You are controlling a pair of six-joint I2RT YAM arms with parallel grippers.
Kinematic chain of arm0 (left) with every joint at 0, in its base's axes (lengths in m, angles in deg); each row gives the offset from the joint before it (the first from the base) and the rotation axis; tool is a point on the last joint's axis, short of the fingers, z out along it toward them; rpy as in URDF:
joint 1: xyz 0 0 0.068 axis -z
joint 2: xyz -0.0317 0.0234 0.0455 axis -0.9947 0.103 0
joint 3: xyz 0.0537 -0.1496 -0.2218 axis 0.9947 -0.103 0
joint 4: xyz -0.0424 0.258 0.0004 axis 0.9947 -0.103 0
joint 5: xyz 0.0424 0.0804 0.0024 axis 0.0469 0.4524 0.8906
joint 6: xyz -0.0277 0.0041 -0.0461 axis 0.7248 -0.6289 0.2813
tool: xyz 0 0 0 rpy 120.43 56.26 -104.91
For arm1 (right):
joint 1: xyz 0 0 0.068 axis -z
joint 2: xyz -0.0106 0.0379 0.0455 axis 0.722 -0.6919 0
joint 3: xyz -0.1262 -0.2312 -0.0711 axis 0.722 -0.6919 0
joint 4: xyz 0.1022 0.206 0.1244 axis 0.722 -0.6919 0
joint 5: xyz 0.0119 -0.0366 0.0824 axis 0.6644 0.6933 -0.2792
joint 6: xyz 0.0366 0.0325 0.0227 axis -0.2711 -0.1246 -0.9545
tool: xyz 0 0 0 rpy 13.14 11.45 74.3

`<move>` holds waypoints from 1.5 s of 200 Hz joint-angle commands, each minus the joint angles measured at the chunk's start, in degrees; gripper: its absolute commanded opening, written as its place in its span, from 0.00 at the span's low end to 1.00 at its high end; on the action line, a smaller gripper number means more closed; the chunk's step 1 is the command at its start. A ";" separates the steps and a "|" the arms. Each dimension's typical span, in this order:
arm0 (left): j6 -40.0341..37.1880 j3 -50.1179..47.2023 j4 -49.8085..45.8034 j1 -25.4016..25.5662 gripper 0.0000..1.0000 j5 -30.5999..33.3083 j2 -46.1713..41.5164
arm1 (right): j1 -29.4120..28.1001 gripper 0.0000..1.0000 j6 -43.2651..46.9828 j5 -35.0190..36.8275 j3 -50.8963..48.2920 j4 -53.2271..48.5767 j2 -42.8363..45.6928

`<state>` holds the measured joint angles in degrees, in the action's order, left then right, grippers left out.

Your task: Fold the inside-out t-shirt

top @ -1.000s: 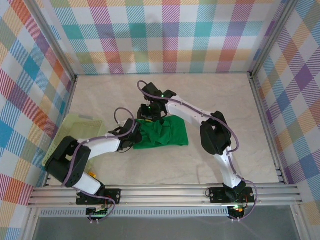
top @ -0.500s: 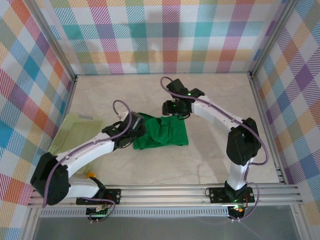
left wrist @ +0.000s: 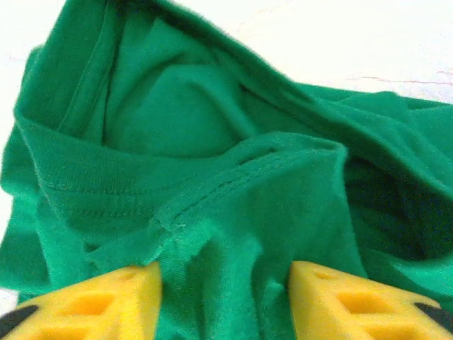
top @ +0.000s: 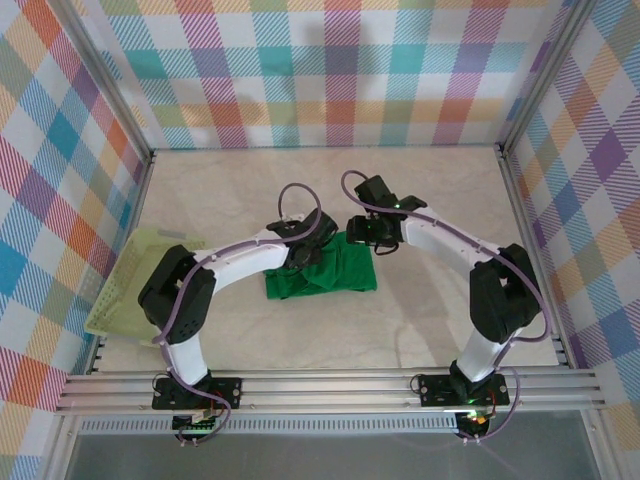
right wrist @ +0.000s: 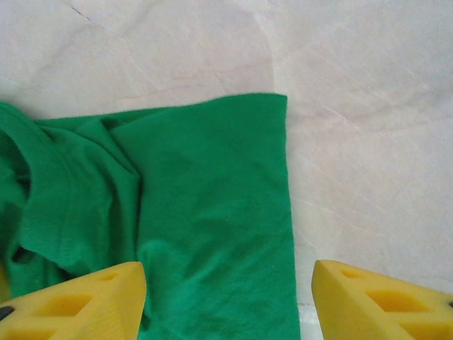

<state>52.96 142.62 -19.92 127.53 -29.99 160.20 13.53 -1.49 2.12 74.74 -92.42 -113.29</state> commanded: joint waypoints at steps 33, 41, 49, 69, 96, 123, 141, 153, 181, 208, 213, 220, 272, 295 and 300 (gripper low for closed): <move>1.49 -6.92 3.57 0.26 0.17 2.53 -3.51 | 1.83 0.63 3.63 -7.52 3.69 7.63 -8.07; 2.29 -9.40 4.97 0.32 0.13 2.63 -5.17 | 1.92 0.61 3.98 -8.67 5.32 7.74 -10.09; 2.92 -12.61 7.19 0.33 0.12 2.59 -7.20 | 1.93 0.60 4.20 -9.59 6.58 7.91 -11.96; 4.66 -18.27 8.73 0.31 0.11 4.43 -11.98 | 2.18 0.55 3.25 -9.13 8.34 7.20 -15.43; 5.57 -22.77 10.85 0.11 0.11 5.40 -15.30 | 3.86 0.46 -0.96 -5.86 5.92 5.93 -16.85; 5.85 -24.27 14.04 -0.75 0.11 3.85 -15.02 | 5.61 0.37 -4.66 -4.35 -2.19 6.81 -13.89; 2.65 -22.53 16.74 -1.83 0.11 1.20 -12.37 | 5.53 0.35 -5.46 -4.54 -8.42 7.91 -10.36; -0.46 -19.99 19.48 -2.44 0.11 -0.82 -9.63 | 5.53 0.34 -6.81 -4.45 -12.79 8.16 -7.48; -8.31 -11.23 22.32 -3.69 0.08 -5.12 -1.72 | 5.06 0.32 -10.17 -4.87 -22.37 8.25 0.50; -13.16 -2.35 22.10 -4.68 0.08 -9.85 5.17 | 3.61 0.32 -12.67 -5.87 -28.67 6.57 9.44; -13.82 -0.43 20.90 -4.68 0.08 -10.01 6.41 | 3.01 0.32 -12.93 -5.90 -29.15 6.30 11.09; -14.30 1.68 19.71 -4.68 0.08 -10.33 7.46 | 2.13 0.32 -12.95 -5.55 -29.29 5.92 12.88; -17.01 -4.03 16.34 -5.31 0.10 -5.80 -1.05 | 1.33 0.37 -3.88 -4.41 -18.10 10.15 9.45; -16.72 -8.09 16.87 -7.10 0.11 -7.30 -4.04 | 1.47 0.37 -2.32 -6.19 -13.28 12.03 2.80; -16.71 -8.84 16.84 -7.44 0.11 -7.11 -4.46 | 1.51 0.36 -2.58 -6.32 -12.77 12.17 1.75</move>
<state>37.55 137.40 -0.84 122.11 -37.66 159.44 14.76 -7.28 -2.82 58.98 -82.70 -105.99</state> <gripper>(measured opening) 0.110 0.367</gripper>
